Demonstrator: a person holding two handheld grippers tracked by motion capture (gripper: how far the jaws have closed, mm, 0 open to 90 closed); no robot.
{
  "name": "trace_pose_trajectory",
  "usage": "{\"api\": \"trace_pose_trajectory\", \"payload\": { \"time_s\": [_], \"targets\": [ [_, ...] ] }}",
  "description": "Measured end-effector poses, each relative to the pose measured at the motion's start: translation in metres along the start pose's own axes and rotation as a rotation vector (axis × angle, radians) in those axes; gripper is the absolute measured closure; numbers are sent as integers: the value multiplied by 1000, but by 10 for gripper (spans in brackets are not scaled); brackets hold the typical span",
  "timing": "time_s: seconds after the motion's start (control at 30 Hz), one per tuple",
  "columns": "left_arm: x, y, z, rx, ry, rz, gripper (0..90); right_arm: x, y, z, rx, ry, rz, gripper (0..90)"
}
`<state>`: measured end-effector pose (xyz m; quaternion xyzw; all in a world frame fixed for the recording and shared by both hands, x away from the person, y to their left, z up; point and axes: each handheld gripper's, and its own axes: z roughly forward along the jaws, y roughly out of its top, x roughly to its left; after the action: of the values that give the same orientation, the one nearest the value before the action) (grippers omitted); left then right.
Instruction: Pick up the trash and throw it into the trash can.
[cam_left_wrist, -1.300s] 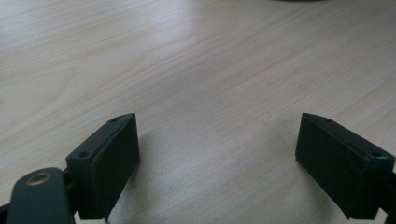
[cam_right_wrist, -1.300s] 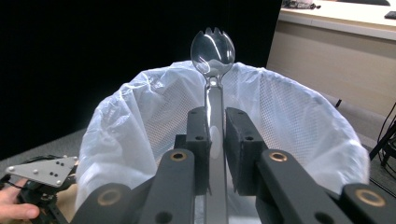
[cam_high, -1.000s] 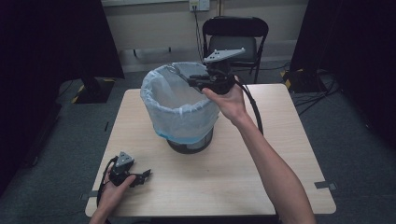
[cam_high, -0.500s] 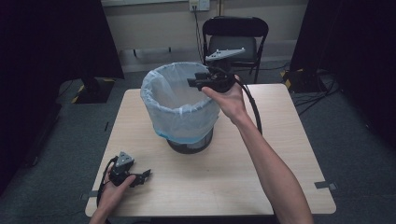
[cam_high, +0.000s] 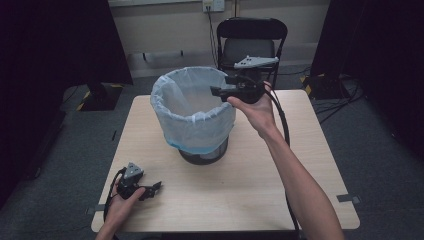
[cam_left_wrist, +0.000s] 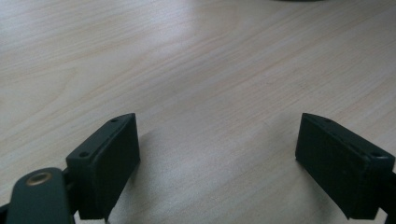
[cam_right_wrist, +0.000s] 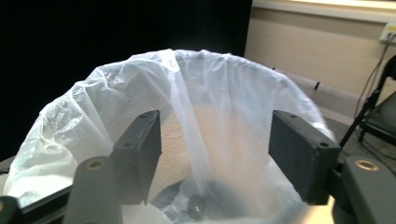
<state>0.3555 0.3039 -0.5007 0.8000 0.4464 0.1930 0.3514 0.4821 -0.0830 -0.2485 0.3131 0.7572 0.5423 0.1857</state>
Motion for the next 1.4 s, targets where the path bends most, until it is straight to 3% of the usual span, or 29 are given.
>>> {"api": "trace_pose_trajectory", "payload": {
  "time_s": [0.23,0.37,0.57,0.77,1.07,1.4],
  "targets": [
    [0,0,0,-1,-1,-2,131,-10,-8,-24,-26,-29,16,296],
    [0,0,0,-1,-1,-2,131,-17,-18,-38,6,-55,44,294],
    [0,0,0,-2,0,-3,131,-26,-40,-62,-11,-89,69,236],
    [0,0,0,-2,-1,-3,131,-31,-60,-75,9,-115,83,196],
    [0,0,0,-3,2,-1,131,-43,-111,-97,62,-164,129,182],
    [-2,0,0,-3,4,-11,131,-49,-155,-113,103,-218,171,193]
  ]
}}
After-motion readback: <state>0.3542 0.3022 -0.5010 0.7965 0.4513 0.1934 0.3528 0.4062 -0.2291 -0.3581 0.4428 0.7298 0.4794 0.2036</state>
